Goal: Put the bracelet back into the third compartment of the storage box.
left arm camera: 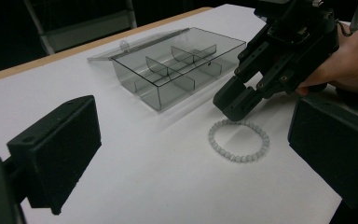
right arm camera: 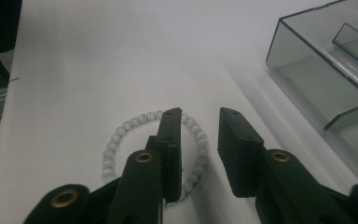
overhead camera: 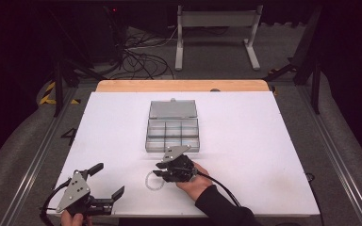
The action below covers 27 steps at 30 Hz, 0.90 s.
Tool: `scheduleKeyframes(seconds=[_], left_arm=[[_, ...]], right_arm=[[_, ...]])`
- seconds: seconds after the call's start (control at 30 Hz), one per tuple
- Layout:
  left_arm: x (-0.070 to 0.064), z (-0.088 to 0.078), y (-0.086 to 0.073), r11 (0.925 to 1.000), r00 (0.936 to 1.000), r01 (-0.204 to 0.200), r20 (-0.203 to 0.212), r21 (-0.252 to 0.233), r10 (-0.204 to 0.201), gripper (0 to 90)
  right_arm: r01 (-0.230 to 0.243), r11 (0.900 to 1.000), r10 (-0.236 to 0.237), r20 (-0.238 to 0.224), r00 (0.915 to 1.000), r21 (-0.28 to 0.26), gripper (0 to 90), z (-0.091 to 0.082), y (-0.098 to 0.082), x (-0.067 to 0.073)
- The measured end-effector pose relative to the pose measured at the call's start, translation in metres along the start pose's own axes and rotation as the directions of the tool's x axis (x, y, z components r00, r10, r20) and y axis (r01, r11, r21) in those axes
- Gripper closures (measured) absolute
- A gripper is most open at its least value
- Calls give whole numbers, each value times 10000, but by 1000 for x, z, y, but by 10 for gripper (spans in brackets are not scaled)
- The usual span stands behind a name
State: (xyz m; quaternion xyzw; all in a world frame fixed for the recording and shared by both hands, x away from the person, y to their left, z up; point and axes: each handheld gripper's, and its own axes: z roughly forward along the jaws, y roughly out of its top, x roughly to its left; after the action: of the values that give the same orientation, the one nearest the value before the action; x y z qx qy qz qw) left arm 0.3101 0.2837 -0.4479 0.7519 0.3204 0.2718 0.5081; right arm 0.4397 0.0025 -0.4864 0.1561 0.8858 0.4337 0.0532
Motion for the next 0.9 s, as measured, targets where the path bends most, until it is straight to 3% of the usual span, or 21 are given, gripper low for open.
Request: scheduleKeyframes(seconds=[0.47,0.9], left_arm=[[0,1,0,10000,10000,-35,24,61,35,29],[0,1,0,9999,10000,-68,-13,97,68,29]], right_arm=[[264,9981,-282,313,9991,562,811,12,-1,3],[334,9979,-357,403,9985,550,857,13,-1,3]])
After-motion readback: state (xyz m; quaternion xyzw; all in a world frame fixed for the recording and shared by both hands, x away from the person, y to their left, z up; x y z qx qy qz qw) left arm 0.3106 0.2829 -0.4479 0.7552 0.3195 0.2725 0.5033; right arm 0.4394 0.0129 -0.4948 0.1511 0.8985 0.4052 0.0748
